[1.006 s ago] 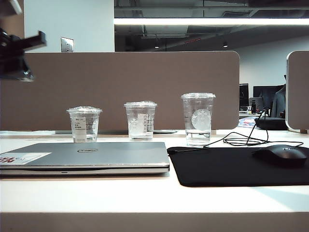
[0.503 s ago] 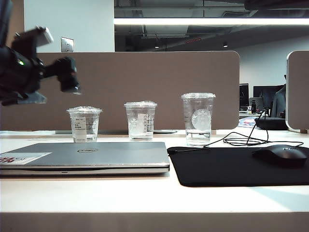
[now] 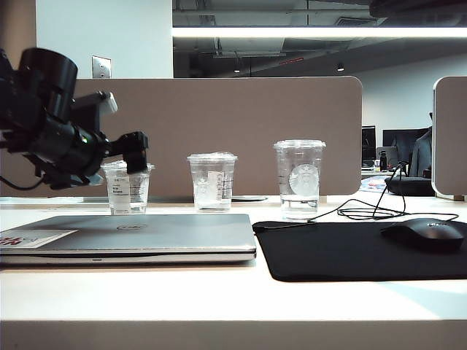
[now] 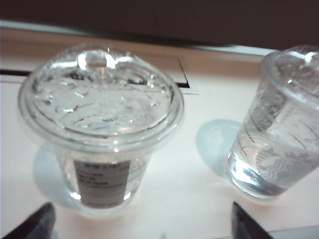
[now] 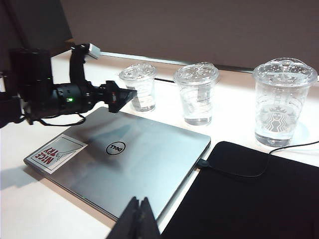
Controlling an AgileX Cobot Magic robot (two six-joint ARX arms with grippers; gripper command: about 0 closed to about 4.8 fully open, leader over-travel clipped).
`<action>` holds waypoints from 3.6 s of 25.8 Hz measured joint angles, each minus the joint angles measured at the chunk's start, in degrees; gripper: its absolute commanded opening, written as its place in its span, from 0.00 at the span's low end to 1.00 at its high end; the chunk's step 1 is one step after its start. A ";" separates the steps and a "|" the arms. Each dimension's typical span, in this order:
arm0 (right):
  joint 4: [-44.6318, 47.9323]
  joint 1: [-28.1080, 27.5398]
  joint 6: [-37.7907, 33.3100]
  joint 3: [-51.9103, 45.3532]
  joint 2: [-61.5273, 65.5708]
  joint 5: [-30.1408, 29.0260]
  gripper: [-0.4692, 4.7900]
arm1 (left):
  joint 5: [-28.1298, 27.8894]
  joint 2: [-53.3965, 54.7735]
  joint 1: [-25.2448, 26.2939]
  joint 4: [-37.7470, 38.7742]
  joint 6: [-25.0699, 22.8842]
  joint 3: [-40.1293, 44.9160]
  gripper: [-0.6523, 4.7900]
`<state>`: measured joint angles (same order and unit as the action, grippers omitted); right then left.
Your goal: Pick up the coffee cup on the left and place it on the left side of the laptop.
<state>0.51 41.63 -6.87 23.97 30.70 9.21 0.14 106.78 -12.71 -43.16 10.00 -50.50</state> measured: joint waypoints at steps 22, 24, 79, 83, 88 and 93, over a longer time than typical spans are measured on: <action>-1.70 0.24 0.00 0.00 0.00 -0.26 0.08 | -5.60 17.94 0.11 -6.34 -0.07 -13.88 1.00; -1.70 0.24 0.00 0.00 0.00 -0.26 0.08 | -7.19 18.47 0.09 -6.38 -0.07 -14.58 1.00; -1.70 0.24 0.00 0.00 0.02 -0.26 0.08 | -7.67 18.69 0.26 1.07 -2.51 -25.35 0.46; -1.70 0.24 0.00 0.00 0.00 -0.26 0.08 | -7.67 15.98 0.26 4.68 -3.67 -25.35 0.46; -1.70 0.24 0.00 0.00 0.00 -1.25 0.08 | -7.80 10.82 0.55 6.12 -5.29 -23.32 0.47; -1.75 0.24 0.00 0.00 0.00 -4.74 0.08 | -7.98 4.52 1.90 4.70 -5.33 -16.13 0.47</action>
<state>-1.23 41.87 -6.87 23.97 30.70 4.47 -7.84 111.31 -10.81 -38.46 4.67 -66.63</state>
